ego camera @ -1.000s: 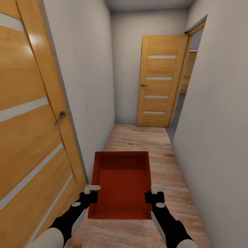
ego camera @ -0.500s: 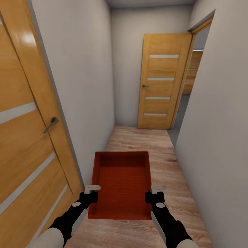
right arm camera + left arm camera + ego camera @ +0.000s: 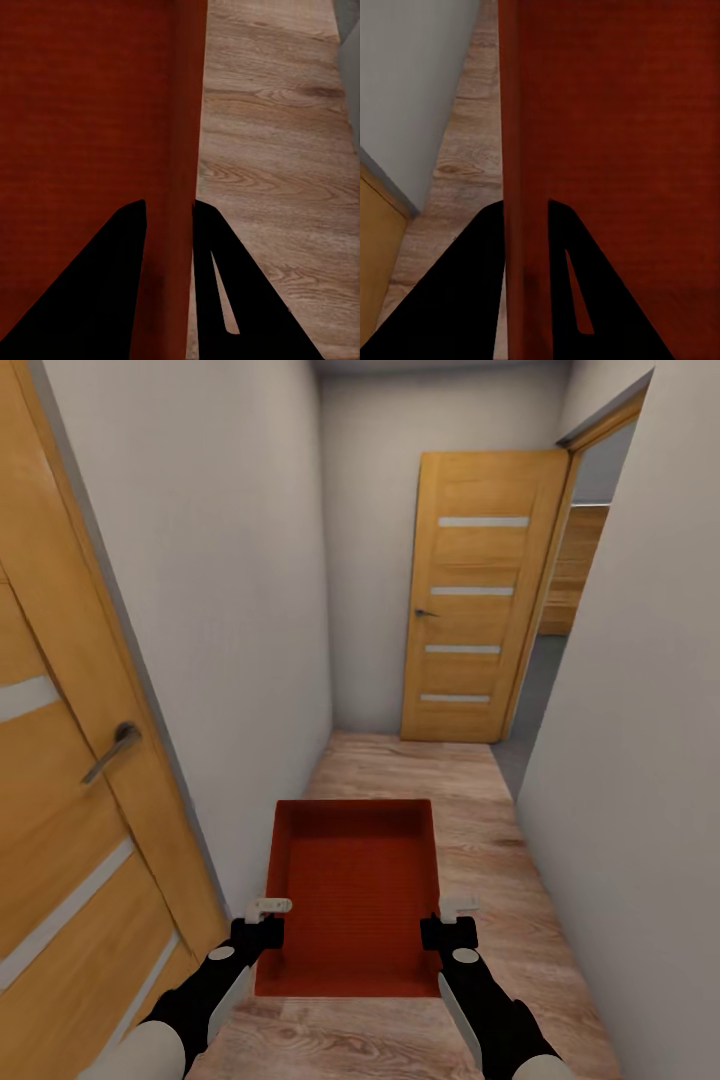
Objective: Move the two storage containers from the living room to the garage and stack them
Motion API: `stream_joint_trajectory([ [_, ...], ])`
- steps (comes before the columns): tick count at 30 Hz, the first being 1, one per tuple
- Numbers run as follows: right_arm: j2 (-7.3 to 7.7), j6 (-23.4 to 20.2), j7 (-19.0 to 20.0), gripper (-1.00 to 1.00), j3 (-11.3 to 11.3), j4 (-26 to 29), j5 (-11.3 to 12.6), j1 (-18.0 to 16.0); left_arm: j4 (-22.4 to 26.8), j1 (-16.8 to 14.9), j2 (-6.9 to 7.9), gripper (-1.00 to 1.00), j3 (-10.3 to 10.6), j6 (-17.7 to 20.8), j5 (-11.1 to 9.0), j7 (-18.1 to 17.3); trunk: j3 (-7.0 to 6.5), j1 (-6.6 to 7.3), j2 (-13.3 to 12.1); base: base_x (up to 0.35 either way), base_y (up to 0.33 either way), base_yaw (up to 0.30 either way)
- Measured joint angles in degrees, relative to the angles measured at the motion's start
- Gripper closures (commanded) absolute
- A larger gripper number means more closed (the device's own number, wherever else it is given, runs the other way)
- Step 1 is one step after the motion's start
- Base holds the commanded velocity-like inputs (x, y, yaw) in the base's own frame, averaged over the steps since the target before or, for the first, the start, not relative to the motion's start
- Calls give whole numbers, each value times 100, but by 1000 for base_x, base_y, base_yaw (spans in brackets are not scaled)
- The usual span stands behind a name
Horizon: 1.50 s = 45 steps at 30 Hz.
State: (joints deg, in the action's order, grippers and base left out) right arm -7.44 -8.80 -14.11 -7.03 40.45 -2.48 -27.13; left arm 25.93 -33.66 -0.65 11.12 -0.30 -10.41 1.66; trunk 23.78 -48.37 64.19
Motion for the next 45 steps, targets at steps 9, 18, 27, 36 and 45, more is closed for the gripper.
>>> stream_joint_trajectory([
  [9, 0, 2, 0, 100, 0, -1, 1, 0, 0, 0, 0, 100, 0, 0, 0, 0, 0, 0, 0, 336, 0, 0],
  [18, 1, -2, 4, 100, 3, 2, -1, 0, 0, 0, 0, 100, -4, 0, 2, -2, 0, 0, 0, 336, 0, -1],
  [27, 4, 8, 10, 100, 8, -5, 2, 1, -1, -1, -1, 100, -3, 0, 7, -1, -3, 0, 0, 336, 0, -146],
  [36, 0, 6, 1, 100, 2, -1, -1, 0, 0, 0, 0, 100, -4, -4, 4, -1, -6, 0, 0, 336, 0, -39],
  [45, -1, 6, 0, 100, 1, -1, -1, 0, 0, 0, 0, 100, -5, -4, 5, -2, -7, 0, 0, 336, 0, -2],
])
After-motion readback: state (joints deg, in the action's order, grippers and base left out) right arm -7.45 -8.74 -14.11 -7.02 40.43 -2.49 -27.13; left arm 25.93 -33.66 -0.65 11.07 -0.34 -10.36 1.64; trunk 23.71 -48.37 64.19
